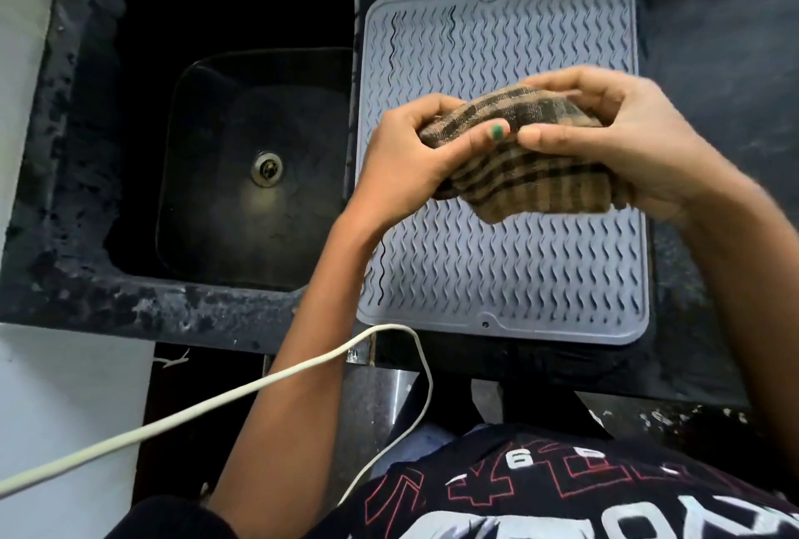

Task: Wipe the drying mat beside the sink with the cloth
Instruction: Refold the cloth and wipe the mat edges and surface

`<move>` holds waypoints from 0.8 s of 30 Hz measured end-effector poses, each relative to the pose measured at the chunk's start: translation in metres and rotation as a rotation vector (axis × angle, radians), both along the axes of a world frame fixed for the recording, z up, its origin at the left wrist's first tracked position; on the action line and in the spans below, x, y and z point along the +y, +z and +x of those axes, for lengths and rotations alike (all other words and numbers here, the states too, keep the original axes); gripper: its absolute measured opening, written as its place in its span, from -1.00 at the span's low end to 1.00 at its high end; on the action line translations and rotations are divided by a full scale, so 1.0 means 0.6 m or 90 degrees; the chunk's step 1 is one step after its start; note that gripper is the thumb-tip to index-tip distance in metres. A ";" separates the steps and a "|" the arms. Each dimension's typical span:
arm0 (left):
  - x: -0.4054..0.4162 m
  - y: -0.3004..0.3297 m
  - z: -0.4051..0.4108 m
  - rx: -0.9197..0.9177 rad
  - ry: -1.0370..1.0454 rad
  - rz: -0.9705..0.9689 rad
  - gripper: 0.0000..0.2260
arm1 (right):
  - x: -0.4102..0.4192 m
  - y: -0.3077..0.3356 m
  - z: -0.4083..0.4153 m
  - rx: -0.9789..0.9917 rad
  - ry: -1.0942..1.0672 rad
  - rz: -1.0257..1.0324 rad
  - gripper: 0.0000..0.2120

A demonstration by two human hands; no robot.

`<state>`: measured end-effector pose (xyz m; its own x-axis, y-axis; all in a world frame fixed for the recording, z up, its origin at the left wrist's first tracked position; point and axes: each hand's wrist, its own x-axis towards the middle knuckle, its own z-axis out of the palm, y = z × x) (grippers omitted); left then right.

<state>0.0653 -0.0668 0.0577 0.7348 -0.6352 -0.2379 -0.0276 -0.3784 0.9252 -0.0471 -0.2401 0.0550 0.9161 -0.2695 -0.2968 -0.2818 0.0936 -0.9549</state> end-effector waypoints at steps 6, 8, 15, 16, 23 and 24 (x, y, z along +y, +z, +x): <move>-0.028 0.004 -0.006 0.135 0.095 -0.065 -0.75 | 0.060 -0.015 0.009 -0.113 -0.087 -0.329 -0.42; -0.035 0.007 -0.003 0.223 0.097 -0.055 -0.63 | 0.084 -0.024 0.017 -0.119 -0.054 -0.319 -0.28; -0.030 -0.002 0.059 0.063 0.088 0.095 -0.57 | 0.075 -0.029 0.069 -0.071 -0.215 -0.305 -0.44; -0.032 -0.011 0.076 0.000 0.127 0.101 -0.61 | 0.066 -0.026 0.082 -0.067 -0.234 -0.340 -0.47; -0.096 -0.130 0.214 -0.299 -0.093 0.258 -0.60 | 0.032 -0.062 0.241 0.188 -0.044 -0.647 -0.51; -0.099 -0.143 0.219 -0.324 -0.134 0.286 -0.58 | 0.044 -0.076 0.253 0.209 -0.026 -0.682 -0.46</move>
